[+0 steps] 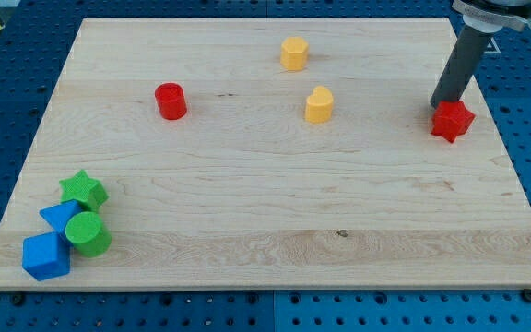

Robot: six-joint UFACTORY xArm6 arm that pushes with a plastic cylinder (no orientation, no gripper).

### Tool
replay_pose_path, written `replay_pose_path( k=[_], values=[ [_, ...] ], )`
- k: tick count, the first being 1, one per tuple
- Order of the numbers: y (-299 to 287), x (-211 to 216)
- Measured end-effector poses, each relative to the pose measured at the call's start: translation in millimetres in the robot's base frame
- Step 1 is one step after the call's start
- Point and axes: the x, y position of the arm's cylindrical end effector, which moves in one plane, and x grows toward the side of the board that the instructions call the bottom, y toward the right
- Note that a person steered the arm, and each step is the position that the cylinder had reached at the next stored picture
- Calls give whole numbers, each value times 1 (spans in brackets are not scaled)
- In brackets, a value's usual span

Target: Push red star right a bit

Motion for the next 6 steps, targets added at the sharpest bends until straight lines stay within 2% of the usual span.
replay_pose_path(
  k=[2, 6],
  values=[
    [-51, 24],
    [-13, 34]
  ],
)
